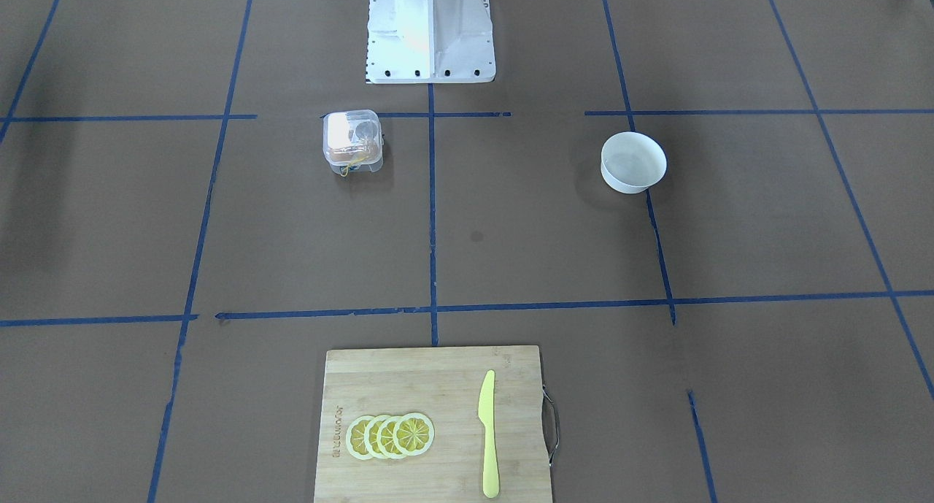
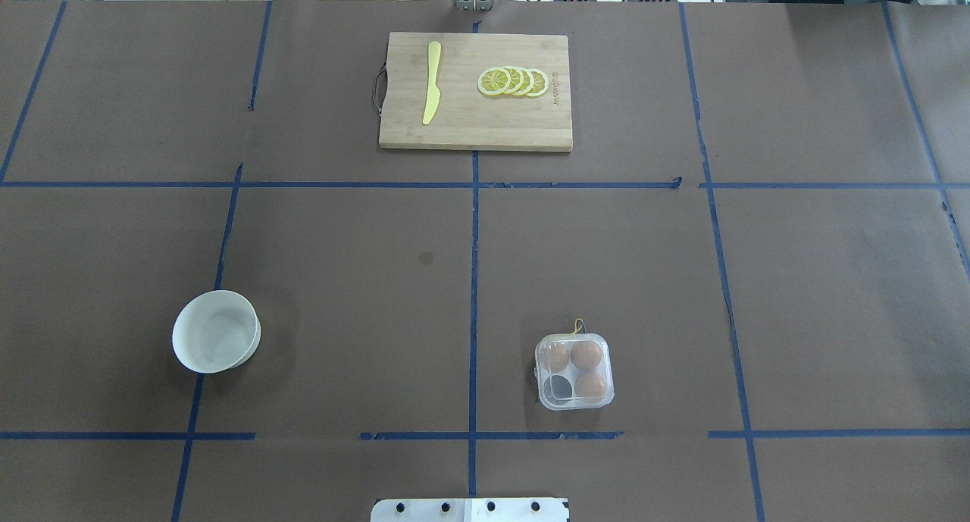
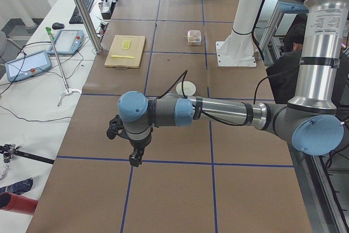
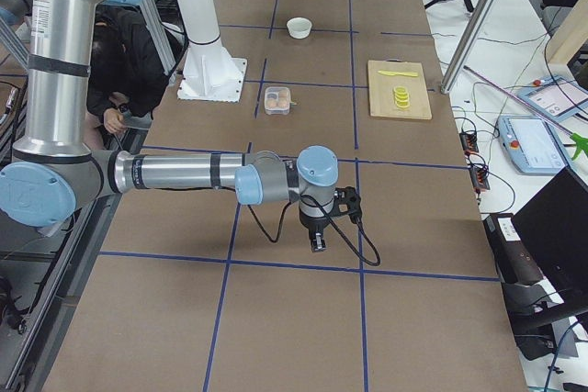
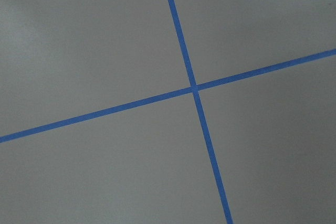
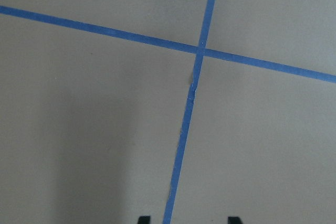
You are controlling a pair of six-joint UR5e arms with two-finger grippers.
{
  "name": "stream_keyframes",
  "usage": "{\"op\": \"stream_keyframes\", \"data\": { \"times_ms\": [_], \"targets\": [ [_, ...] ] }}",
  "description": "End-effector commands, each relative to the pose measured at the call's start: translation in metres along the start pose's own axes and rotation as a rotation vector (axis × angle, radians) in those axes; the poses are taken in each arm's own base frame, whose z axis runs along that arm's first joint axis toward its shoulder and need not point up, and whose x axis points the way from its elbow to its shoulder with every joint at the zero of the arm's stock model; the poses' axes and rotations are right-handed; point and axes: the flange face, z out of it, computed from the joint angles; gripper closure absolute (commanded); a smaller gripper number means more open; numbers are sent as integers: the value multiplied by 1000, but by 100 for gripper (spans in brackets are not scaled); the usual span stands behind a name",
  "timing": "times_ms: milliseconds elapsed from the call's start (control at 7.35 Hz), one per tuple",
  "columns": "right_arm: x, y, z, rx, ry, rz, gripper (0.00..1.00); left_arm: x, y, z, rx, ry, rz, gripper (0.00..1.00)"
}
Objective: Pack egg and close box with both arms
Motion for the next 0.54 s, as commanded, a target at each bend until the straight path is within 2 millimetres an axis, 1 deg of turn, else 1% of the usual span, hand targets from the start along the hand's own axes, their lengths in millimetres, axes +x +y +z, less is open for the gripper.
{"op": "stream_keyframes", "data": {
  "times_ms": [0,272,408],
  "targets": [
    [6,-2,-11,2,-3,28,0,0,-1,-1,2,1,1,0],
    [7,1,-13,6,-5,31,0,0,-1,-1,2,1,1,0],
    [9,3,-10,0,-7,37,0,1,-1,-1,2,3,1,0]
  ]
}}
